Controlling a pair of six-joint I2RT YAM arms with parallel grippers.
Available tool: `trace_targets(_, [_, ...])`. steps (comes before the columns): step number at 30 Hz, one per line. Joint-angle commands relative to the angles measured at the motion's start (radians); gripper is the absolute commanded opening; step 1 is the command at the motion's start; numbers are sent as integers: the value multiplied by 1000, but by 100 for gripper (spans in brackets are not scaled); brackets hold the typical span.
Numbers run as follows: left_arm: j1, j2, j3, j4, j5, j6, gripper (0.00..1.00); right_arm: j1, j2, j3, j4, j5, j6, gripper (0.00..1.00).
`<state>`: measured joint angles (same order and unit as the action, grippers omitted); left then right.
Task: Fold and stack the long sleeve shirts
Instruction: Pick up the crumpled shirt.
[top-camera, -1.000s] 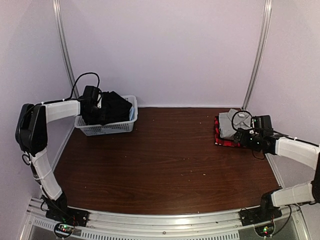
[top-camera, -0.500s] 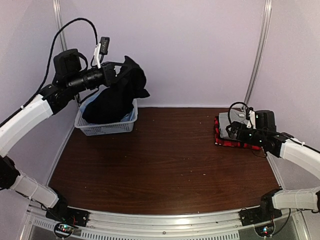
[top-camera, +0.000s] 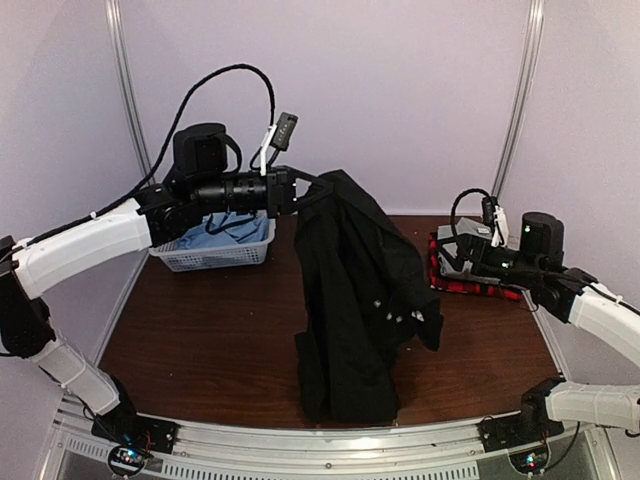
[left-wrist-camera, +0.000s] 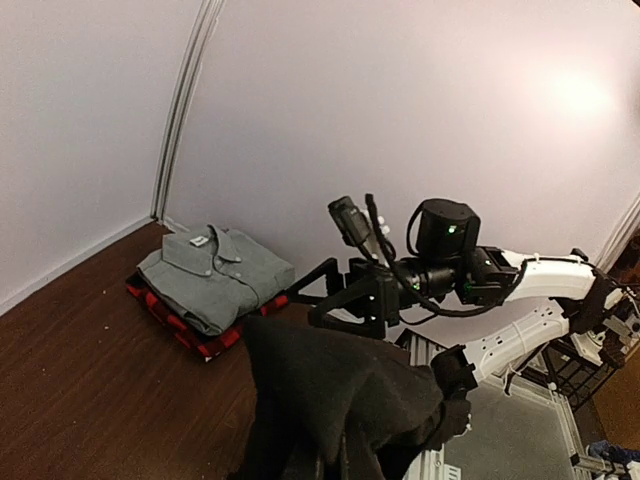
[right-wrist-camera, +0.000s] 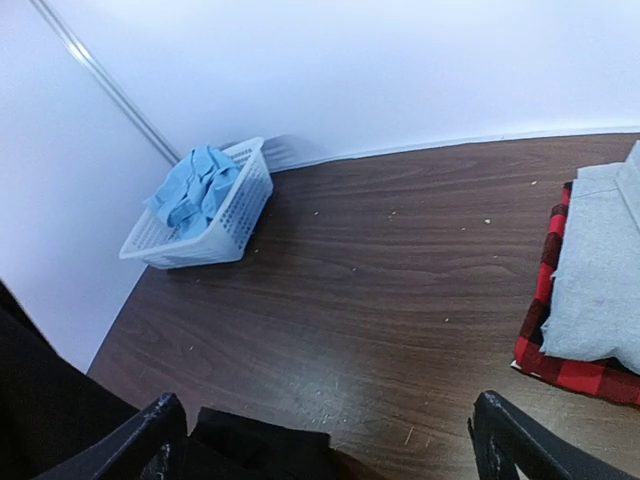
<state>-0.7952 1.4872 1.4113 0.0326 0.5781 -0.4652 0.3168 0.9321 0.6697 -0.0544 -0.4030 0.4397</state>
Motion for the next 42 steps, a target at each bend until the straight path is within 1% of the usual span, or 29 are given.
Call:
trace_targets(1, [-2,41,21,53,-54,-47,0,11,-57,-66,51,-126,-51,100])
trace_targets(4, [-2,86,47,6,-103,-45,0,12,-105,-87,52,-144,-59,100])
trace_targets(7, [-2,122,63,0,-97,-44,0,25,-132,-88,83,-182,-60,100])
trace_targets(10, [-2,156,78,1,-87,-48,0,91,-124,-63,83,-166,-78,100])
trace_targets(12, [-2,176,94,-3,-90,-56,0,163,-109,-52,103,-122,-77,100])
trace_targets(15, [-2,204,121,-14,-82,-62,0,294,-60,-46,128,-8,-67,100])
trace_targets(17, [-2,213,127,-14,-74,-63,0,359,-17,-40,156,58,-64,100])
trace_targets(20, [-2,210,119,-16,-66,-64,0,414,70,-7,186,117,-70,100])
trace_targets(22, [-2,206,107,-16,-60,-64,0,438,154,42,186,136,-92,97])
trace_targets(23, [-2,202,101,-16,-58,-62,0,445,187,62,187,164,-99,95])
trace_targets(25, [-2,193,85,-14,-60,-59,0,448,240,105,188,177,-121,84])
trace_targets(27, [-2,179,60,-14,-73,-50,0,448,272,156,165,195,-149,68])
trace_targets(29, [-2,163,44,-22,-93,-30,0,447,280,195,136,195,-177,47])
trace_targets(30, [-2,155,45,-39,-104,-8,0,448,275,213,110,204,-190,34])
trace_targets(31, [-1,150,51,-73,-124,17,0,447,266,233,74,228,-205,17])
trace_targets(32, [0,144,62,-108,-153,48,0,446,255,255,16,266,-220,2])
trace_targets(33, [1,139,75,-148,-195,84,0,446,237,277,-45,303,-232,0])
trace_targets(36, [4,115,126,-251,-359,197,0,447,184,367,-239,393,-264,0])
trace_targets(37, [4,108,145,-272,-401,235,0,447,173,402,-299,398,-272,0])
trace_targets(39, [4,99,190,-300,-452,307,0,447,152,471,-400,398,-286,0])
trace_targets(42, [4,87,273,-335,-488,389,0,450,125,566,-510,393,-304,0])
